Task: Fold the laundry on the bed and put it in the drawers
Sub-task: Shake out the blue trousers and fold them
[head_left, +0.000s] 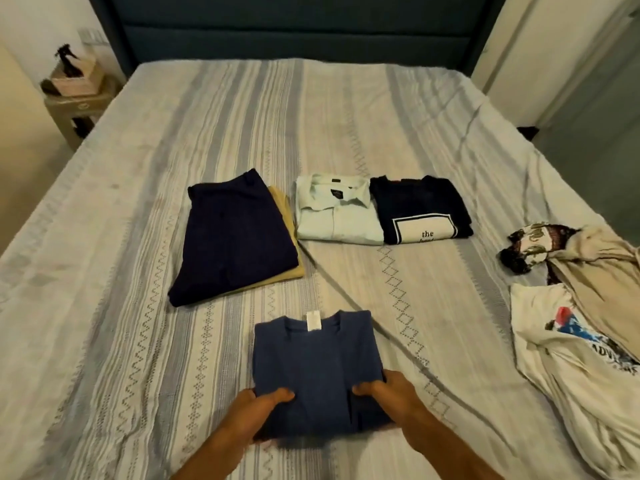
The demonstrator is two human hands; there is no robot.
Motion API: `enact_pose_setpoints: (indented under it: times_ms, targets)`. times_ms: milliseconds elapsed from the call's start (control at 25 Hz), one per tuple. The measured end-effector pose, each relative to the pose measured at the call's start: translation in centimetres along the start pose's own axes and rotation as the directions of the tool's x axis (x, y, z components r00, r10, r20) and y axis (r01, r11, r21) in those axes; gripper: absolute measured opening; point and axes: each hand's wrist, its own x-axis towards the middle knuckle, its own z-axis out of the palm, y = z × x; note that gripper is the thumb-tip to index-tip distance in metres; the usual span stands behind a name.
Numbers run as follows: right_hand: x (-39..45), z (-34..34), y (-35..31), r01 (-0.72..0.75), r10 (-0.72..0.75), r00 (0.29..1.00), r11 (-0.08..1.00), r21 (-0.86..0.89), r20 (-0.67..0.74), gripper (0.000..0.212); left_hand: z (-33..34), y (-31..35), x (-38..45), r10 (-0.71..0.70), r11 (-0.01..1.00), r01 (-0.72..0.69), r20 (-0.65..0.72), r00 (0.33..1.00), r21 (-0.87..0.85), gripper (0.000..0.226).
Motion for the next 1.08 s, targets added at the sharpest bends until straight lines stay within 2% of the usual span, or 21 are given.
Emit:
enact_pose_setpoints:
  times_ms: [120,200,320,400,480,600,680,760,840,920,960,1000,1040,1080]
  targets:
    - [-2.3,-4.0,-4.2,-0.025,0.024,1.000,0.993,0.117,0.012,0.052,1.2,5.5,-2.6,0.021,0.999,-0.022,0.021,1.000,0.029,0.059]
    - [-3.3,-6.6,-7.6,-0.035,0.037,0.999,0.983,0.181,-0.007,0.052,2.4,9.5,-4.4,0.037,0.999,-0.038,0.036,0.999,0.020,0.050]
    - [-3.4,-11.6,-13.2,0.044,-0.037,0.998,0.985,0.169,-0.043,0.044,5.9,16.1,-6.9,0.125,0.992,-0.125,0.041,0.991,0.009,0.034]
    - [-2.9,-15.4,-17.4,0.124,-0.109,0.989,0.981,0.152,-0.104,0.034,9.0,20.8,-8.0,0.215,0.976,-0.216,0.043,0.976,0.036,0.032]
    - [-2.2,-19.8,-21.9,0.248,-0.218,0.956,0.958,0.147,-0.196,0.028,12.5,25.7,-8.2,0.337,0.938,-0.343,0.111,0.935,0.045,0.037]
    - [0.3,-26.8,-28.3,0.437,-0.386,0.865,0.893,0.104,-0.320,0.025,18.1,33.6,-7.3,0.503,0.855,-0.518,0.211,0.838,0.016,0.047]
    - [3.1,-30.9,-31.5,0.532,-0.473,0.800,0.843,0.075,-0.369,0.029,22.1,37.9,-5.0,0.544,0.829,-0.560,0.246,0.802,-0.005,0.050]
    - [7.2,-34.2,-33.3,0.574,-0.499,0.779,0.812,0.110,-0.380,0.034,26.1,40.5,-0.9,0.526,0.843,-0.538,0.251,0.813,-0.024,0.049]
    - [11.9,-36.1,-32.0,0.524,-0.437,0.802,0.842,0.129,-0.407,0.037,28.8,40.5,3.8,0.422,0.901,-0.433,0.276,0.864,-0.022,0.045]
    - [17.4,-36.5,-26.6,0.398,-0.316,0.814,0.915,0.072,-0.487,0.031,30.6,37.3,9.6,0.234,0.957,-0.271,0.275,0.933,0.107,0.039]
    - [19.8,-35.9,-22.7,0.302,-0.261,0.829,0.953,0.003,-0.495,0.020,30.7,34.4,12.4,0.147,0.963,-0.197,0.259,0.955,0.182,0.038]
    - [21.6,-34.8,-18.0,0.200,-0.222,0.875,0.975,-0.096,-0.430,0.012,30.5,31.2,14.4,0.055,0.967,-0.113,0.245,0.968,0.229,0.037]
    - [23.0,-33.3,-13.1,0.127,-0.202,0.919,0.965,-0.231,-0.338,0.019,30.0,27.8,16.2,-0.014,0.966,-0.053,0.258,0.966,0.253,0.037]
    - [23.9,-32.0,-8.4,0.069,-0.187,0.941,0.923,-0.379,-0.283,0.021,29.5,24.8,17.3,-0.024,0.962,-0.051,0.269,0.963,0.269,0.036]
